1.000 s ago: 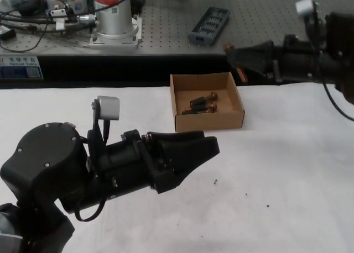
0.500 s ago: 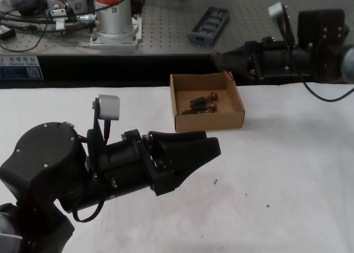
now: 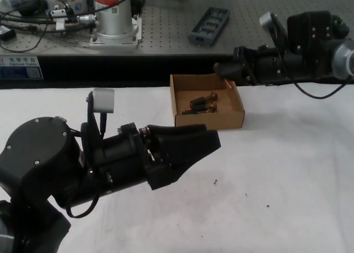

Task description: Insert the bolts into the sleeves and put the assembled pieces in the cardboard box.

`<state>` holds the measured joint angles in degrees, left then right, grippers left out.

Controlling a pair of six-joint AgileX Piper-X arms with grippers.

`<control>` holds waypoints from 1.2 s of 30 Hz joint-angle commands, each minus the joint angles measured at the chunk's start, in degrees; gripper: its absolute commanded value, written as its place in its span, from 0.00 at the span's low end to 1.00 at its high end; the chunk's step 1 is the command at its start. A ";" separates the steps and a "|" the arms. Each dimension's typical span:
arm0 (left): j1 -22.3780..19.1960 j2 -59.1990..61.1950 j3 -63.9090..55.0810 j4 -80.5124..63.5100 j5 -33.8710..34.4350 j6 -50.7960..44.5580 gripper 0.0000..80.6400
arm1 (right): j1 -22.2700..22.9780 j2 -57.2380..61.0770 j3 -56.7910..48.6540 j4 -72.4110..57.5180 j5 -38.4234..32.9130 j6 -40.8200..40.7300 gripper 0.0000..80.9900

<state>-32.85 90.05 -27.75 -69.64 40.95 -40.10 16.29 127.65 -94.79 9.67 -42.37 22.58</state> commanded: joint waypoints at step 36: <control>5.41 -12.32 8.52 15.74 -20.49 11.21 0.35 | -2.13 -55.94 60.45 -26.57 11.83 -15.45 0.10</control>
<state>-27.23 79.26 -19.24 -57.63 21.41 -32.03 14.10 73.32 -38.93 -8.06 -33.87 5.07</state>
